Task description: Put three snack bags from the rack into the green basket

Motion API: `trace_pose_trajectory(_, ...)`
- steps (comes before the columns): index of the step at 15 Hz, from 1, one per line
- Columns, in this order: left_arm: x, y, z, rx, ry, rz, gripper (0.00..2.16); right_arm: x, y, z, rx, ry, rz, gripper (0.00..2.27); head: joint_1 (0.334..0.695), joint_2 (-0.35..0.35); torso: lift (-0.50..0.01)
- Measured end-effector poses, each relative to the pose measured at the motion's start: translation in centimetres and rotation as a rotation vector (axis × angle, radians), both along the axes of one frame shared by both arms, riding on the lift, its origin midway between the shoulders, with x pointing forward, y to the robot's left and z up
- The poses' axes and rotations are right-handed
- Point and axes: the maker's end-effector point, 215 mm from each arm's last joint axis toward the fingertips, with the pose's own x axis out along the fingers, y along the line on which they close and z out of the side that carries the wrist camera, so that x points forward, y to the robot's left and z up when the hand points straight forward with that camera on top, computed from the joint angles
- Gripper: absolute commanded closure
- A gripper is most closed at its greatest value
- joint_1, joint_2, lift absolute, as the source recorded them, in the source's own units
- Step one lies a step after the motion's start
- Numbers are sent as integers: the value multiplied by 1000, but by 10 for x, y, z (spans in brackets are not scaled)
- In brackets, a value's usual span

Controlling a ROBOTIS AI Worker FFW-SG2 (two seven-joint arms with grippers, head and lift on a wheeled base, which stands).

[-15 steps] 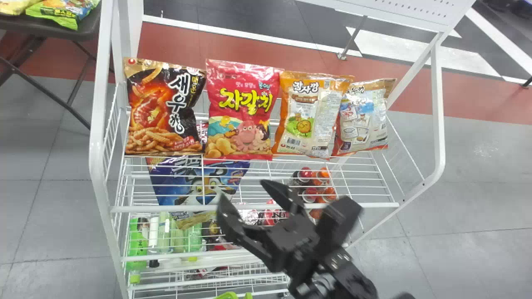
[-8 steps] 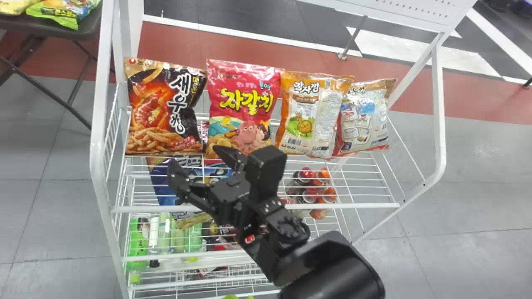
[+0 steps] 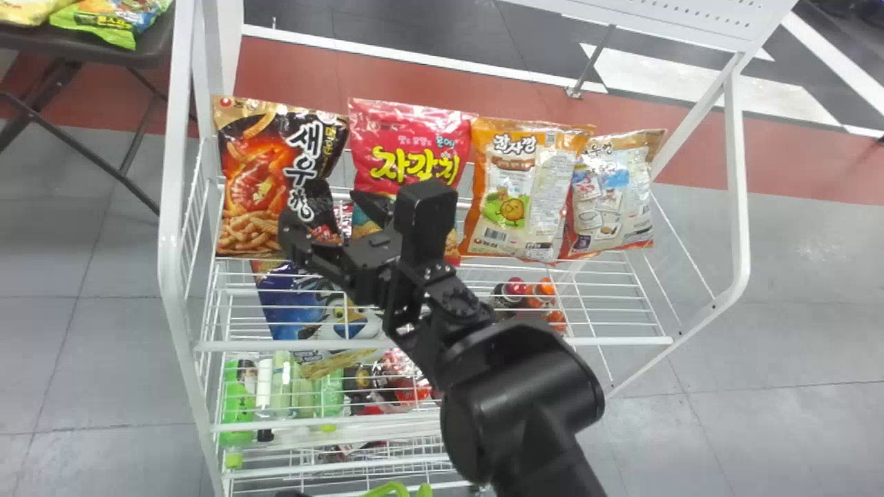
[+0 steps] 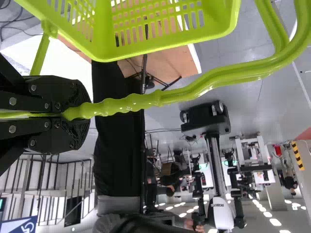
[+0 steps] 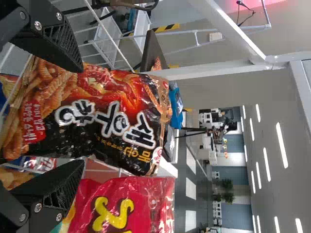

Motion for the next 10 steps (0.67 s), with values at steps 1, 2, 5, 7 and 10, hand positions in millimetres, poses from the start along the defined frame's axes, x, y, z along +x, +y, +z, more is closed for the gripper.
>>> trace_pose_trajectory(1, 1, 0, 0, -1, 0, 0, 1416, 6, 5, 2, 9, 1, 15, 167, 695, -289, 0)
trace_pose_trajectory(2, 2, 0, 0, -3, 1, 0, 1416, 11, 10, 2, 18, 5, 28, 171, 695, -280, 0)
trace_pose_trajectory(5, 4, 0, 1, -8, 2, 3, 1416, 25, 28, -6, 31, 37, 79, 181, 695, -240, 0)
trace_pose_trajectory(7, 7, 1, 1, -11, 1, 7, 1416, 35, 35, -15, 43, 80, 99, 505, 695, -221, 0)
trace_pose_trajectory(10, 11, 1, 3, -14, -6, 8, 1416, 39, 43, -18, 34, 106, 132, 2003, 695, -202, 0)
